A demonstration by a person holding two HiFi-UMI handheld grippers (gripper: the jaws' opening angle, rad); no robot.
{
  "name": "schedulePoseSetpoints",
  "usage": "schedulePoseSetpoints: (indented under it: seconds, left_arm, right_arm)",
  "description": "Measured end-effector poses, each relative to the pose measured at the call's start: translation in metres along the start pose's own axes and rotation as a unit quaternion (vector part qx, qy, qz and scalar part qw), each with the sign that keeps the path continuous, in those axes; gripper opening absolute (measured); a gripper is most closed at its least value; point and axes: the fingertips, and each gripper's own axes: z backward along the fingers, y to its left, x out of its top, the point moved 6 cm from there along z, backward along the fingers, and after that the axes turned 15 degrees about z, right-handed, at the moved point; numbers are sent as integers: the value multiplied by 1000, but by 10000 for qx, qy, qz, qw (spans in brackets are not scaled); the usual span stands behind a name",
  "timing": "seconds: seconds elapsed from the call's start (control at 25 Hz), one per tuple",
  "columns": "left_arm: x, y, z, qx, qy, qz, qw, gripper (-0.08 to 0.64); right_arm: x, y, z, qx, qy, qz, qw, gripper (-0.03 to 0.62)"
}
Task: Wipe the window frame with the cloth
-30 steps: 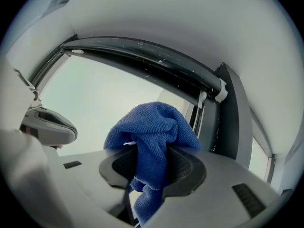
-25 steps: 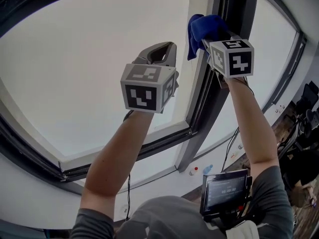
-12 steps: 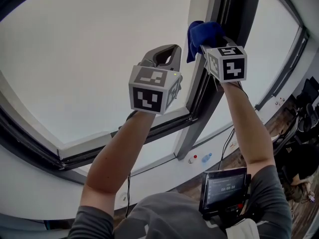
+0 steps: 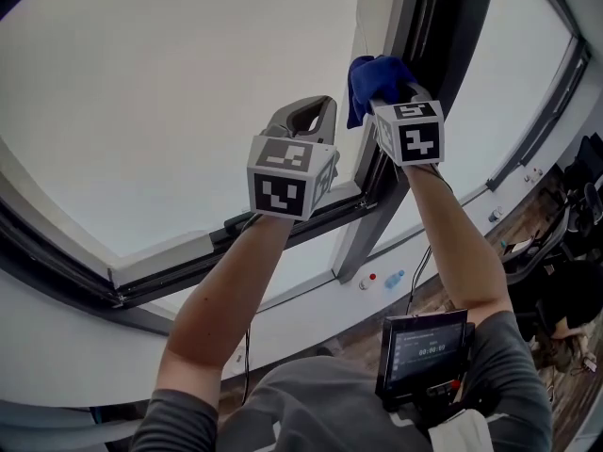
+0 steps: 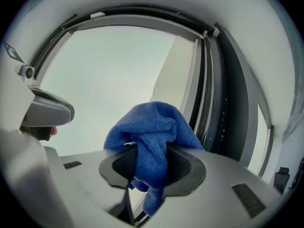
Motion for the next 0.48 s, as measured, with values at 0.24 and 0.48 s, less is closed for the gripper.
schedulePoseSetpoints:
  seconds: [0.24, 0.48]
  left_arm:
    - [-29, 8, 5, 32, 154, 91, 9998, 10]
    - [-57, 16, 10, 67, 290, 222, 9993, 11]
  right_arm:
    - [-32, 24, -6, 122, 283, -145, 9994, 147]
    - [-61, 44, -8, 206, 569, -232, 9979, 147]
